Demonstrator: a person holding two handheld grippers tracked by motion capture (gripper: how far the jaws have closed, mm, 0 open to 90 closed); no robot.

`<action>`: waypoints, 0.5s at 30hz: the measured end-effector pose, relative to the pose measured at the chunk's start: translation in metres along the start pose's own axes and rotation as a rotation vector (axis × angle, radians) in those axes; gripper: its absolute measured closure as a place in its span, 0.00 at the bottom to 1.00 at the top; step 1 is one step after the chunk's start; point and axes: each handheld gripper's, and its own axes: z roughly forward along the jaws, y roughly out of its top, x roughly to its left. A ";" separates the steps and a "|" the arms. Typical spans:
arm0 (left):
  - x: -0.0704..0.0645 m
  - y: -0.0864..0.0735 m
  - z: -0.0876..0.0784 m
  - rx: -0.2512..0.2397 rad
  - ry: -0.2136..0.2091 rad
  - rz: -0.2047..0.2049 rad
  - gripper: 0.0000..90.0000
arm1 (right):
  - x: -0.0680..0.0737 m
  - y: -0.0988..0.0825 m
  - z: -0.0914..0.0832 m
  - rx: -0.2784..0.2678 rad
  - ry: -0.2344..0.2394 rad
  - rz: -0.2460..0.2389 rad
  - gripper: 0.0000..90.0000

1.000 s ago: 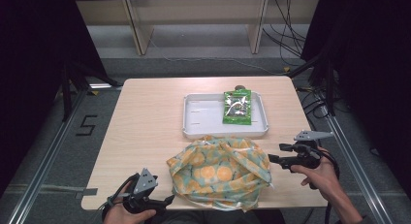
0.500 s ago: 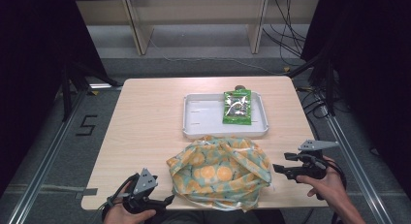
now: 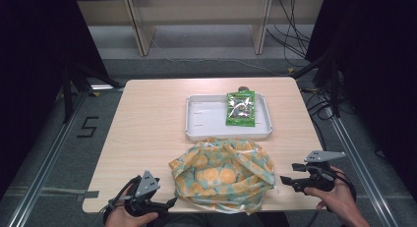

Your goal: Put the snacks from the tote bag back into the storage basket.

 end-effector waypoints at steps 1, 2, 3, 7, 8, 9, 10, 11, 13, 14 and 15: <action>0.000 0.000 0.000 -0.001 0.001 0.002 0.19 | 0.001 -0.001 -0.001 0.010 0.009 -0.001 0.33; 0.001 0.000 -0.001 0.007 0.002 0.010 0.19 | 0.002 -0.004 -0.002 0.029 0.015 0.002 0.33; 0.001 0.000 0.000 0.006 0.001 0.007 0.19 | 0.002 -0.004 -0.002 0.029 0.015 0.002 0.33; 0.000 0.000 0.000 -0.001 0.000 0.001 0.19 | 0.007 -0.011 -0.003 0.021 -0.008 0.016 0.33; 0.000 0.000 0.000 -0.001 0.001 -0.010 0.19 | 0.005 -0.011 -0.004 0.020 -0.007 -0.006 0.33; 0.000 0.000 0.000 0.006 0.001 0.001 0.19 | 0.005 -0.012 -0.004 0.022 -0.006 -0.015 0.33; 0.000 0.000 0.000 -0.001 0.000 0.000 0.19 | 0.006 -0.014 -0.005 0.018 -0.010 -0.006 0.33; 0.000 0.000 0.000 -0.001 -0.001 -0.001 0.19 | 0.006 -0.015 -0.005 0.028 -0.012 -0.007 0.33; 0.000 0.000 0.000 -0.001 0.000 -0.001 0.19 | 0.009 -0.018 -0.003 0.007 -0.009 0.013 0.33; 0.000 0.000 0.000 -0.003 0.000 0.000 0.19 | 0.007 -0.018 -0.006 0.030 -0.011 -0.010 0.33; 0.000 0.000 0.000 -0.002 0.000 0.000 0.19 | 0.008 -0.020 -0.004 0.005 -0.003 0.004 0.33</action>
